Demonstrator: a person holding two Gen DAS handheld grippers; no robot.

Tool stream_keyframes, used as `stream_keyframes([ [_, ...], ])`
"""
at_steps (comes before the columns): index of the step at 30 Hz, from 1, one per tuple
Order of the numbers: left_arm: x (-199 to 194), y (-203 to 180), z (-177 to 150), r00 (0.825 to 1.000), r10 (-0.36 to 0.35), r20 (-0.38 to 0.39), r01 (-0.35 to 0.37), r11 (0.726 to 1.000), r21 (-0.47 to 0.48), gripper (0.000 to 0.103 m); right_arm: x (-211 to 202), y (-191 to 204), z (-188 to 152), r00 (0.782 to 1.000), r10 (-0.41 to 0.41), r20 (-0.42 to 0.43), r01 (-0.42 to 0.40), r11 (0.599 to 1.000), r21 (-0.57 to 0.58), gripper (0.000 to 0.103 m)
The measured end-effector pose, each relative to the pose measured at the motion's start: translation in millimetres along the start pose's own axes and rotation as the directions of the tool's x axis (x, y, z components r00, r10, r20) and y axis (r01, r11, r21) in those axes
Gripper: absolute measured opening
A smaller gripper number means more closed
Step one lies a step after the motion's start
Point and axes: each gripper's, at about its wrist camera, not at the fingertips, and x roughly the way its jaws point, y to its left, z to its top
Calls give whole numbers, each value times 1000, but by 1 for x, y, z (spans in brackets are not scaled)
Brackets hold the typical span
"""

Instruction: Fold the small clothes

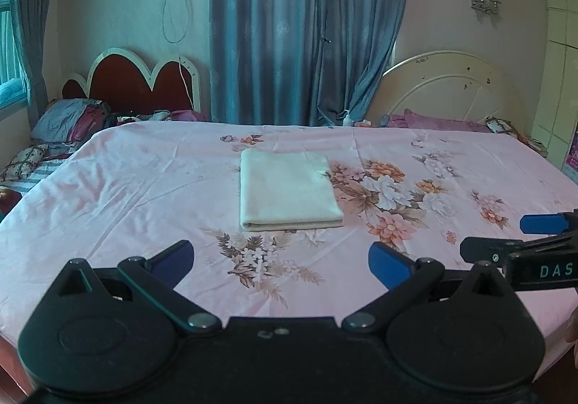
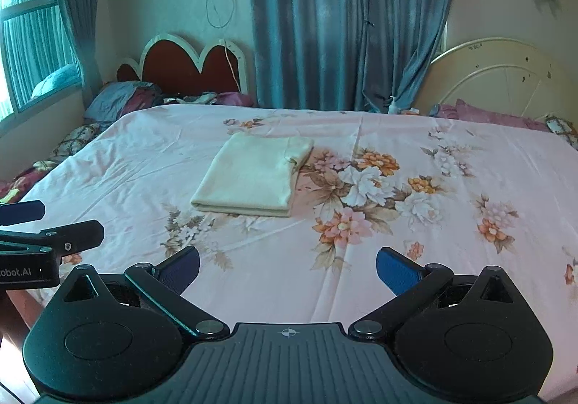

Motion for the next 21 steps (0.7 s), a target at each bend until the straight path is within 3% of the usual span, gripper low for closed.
stream_keyframes([
  [21, -18, 0, -3, 999, -11, 47, 12, 1000, -10, 103, -27, 7, 6, 1000, -1, 28, 1, 1000, -9, 103],
])
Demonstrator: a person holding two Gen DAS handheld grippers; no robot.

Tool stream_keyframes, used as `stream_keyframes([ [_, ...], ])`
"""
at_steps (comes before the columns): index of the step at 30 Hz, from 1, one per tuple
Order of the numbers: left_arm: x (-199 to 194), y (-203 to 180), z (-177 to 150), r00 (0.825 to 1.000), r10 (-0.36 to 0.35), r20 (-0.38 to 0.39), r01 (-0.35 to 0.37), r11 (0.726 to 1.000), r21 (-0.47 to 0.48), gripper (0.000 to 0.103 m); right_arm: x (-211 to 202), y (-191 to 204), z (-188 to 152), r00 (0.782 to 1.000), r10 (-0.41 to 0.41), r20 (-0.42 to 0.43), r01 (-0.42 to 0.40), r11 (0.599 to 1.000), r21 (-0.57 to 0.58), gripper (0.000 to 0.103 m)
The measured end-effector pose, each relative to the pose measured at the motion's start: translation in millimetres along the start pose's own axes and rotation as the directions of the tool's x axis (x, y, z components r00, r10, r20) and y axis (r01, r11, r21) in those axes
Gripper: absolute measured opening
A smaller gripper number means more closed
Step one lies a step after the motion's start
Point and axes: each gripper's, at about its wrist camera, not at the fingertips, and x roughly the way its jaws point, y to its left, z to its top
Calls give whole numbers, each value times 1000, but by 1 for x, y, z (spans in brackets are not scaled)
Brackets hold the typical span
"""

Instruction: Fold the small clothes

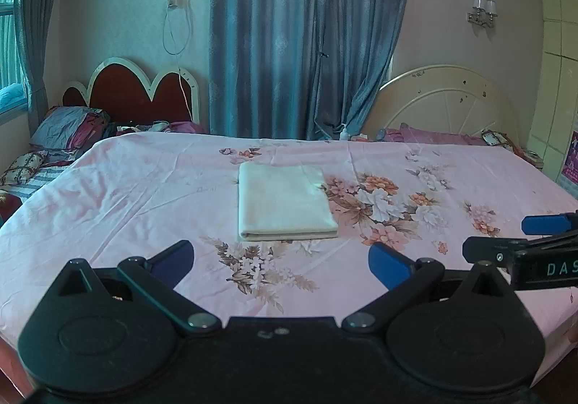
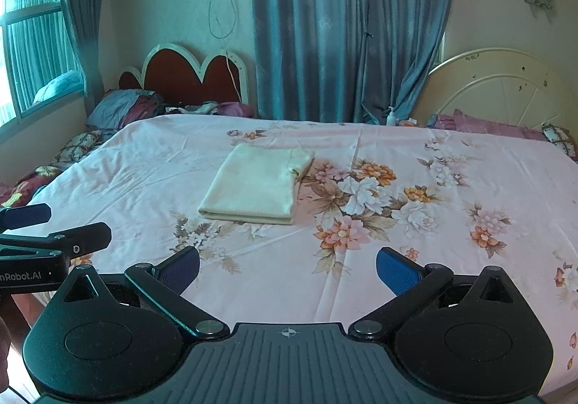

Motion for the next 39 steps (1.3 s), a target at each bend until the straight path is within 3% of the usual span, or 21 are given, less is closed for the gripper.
stream_keyframes([
  [39, 5, -1, 8, 1000, -3, 5, 3, 1000, 8, 103, 0, -12, 9, 1000, 2, 15, -1, 1000, -5, 103],
])
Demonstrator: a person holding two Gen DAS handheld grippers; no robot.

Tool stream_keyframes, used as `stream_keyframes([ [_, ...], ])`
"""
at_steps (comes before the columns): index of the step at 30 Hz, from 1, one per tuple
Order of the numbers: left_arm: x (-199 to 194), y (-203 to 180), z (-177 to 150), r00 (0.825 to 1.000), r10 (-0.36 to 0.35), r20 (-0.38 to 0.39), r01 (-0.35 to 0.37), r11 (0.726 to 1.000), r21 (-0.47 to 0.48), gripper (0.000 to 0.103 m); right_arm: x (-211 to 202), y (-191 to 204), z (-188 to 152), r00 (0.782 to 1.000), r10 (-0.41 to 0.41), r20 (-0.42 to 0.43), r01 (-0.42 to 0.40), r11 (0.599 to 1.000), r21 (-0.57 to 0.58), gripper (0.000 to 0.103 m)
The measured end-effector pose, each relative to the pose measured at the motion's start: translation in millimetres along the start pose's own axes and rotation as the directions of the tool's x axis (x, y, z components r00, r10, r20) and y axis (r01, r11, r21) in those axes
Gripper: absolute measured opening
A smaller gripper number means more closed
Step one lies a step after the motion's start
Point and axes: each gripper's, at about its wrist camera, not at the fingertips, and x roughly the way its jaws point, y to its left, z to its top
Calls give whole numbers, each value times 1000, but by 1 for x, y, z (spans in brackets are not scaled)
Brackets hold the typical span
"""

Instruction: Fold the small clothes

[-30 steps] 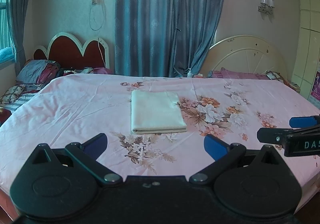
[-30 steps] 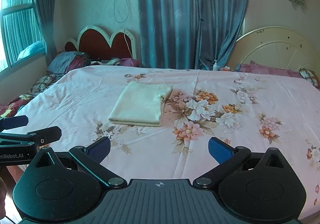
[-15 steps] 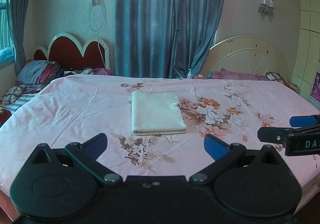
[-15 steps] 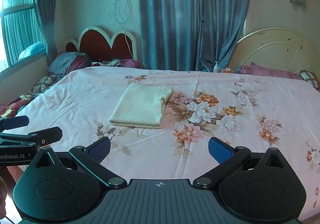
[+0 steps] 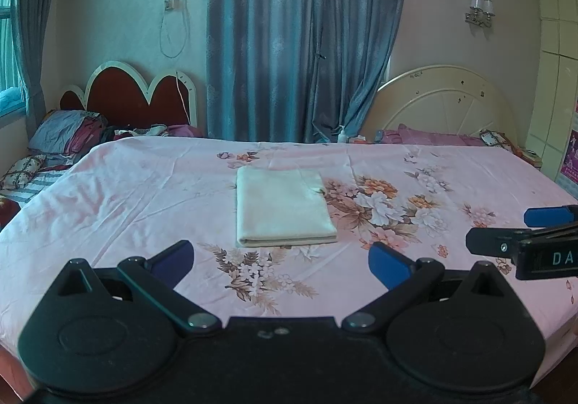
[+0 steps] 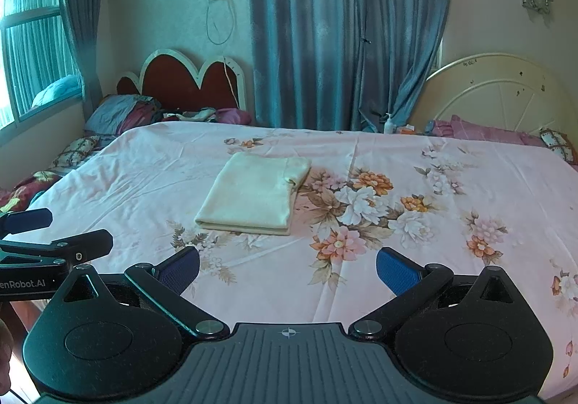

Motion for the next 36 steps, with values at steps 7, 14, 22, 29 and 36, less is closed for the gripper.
stream_keyframes([
  [7, 1, 1, 0, 1000, -2, 0, 2, 1000, -1, 103, 1, 2, 1, 1000, 6, 1, -6, 1000, -11, 103],
  [14, 3, 2, 0, 1000, 3, -3, -3, 1000, 0, 103, 4, 2, 0, 1000, 7, -7, -7, 1000, -13, 103],
  [22, 2, -1, 0, 1000, 4, 3, -4, 1000, 5, 103, 2, 3, -1, 1000, 7, 3, -7, 1000, -13, 103],
  [29, 2, 0, 0, 1000, 1, 5, -1, 1000, 2, 103, 1, -5, 0, 1000, 1, 9, -1, 1000, 8, 103],
  [36, 0, -1, 1, 1000, 0, 12, 0, 1000, 7, 103, -3, -6, -1, 1000, 10, 13, -10, 1000, 2, 103],
])
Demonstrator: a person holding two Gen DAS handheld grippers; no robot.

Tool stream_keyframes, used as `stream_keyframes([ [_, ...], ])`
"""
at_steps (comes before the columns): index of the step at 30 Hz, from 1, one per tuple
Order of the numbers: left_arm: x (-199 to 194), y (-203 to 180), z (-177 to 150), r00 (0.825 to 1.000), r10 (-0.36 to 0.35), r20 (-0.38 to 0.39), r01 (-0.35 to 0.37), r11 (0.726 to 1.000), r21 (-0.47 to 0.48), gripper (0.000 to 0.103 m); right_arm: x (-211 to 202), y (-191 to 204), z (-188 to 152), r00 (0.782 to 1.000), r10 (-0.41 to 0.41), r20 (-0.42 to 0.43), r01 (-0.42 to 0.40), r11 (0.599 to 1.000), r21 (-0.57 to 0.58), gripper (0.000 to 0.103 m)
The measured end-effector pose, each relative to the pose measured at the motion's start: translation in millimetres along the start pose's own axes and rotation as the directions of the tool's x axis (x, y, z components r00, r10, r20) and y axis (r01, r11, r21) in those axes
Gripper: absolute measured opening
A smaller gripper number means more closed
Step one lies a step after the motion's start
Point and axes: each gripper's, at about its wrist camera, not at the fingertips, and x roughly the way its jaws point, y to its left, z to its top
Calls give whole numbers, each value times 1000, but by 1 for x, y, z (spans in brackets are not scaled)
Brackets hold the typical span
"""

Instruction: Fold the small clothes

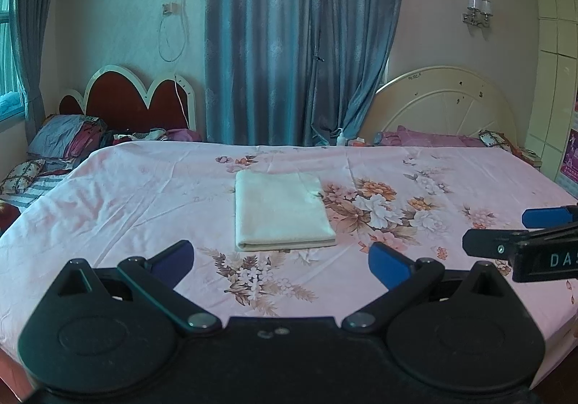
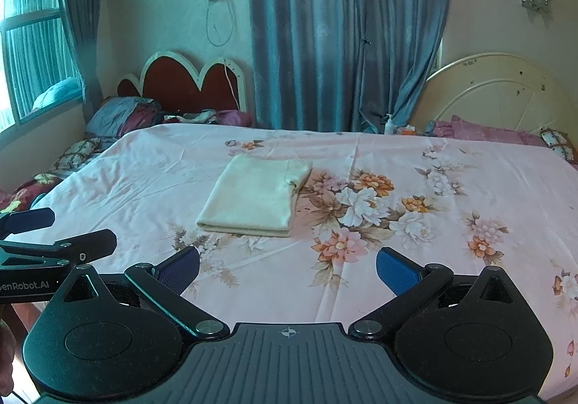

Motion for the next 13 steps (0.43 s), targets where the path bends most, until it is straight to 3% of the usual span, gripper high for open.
stream_keyframes([
  [13, -3, 4, 1, 1000, 11, 20, -10, 1000, -16, 102, -1, -2, 1, 1000, -1, 4, 1, 1000, 1, 103],
])
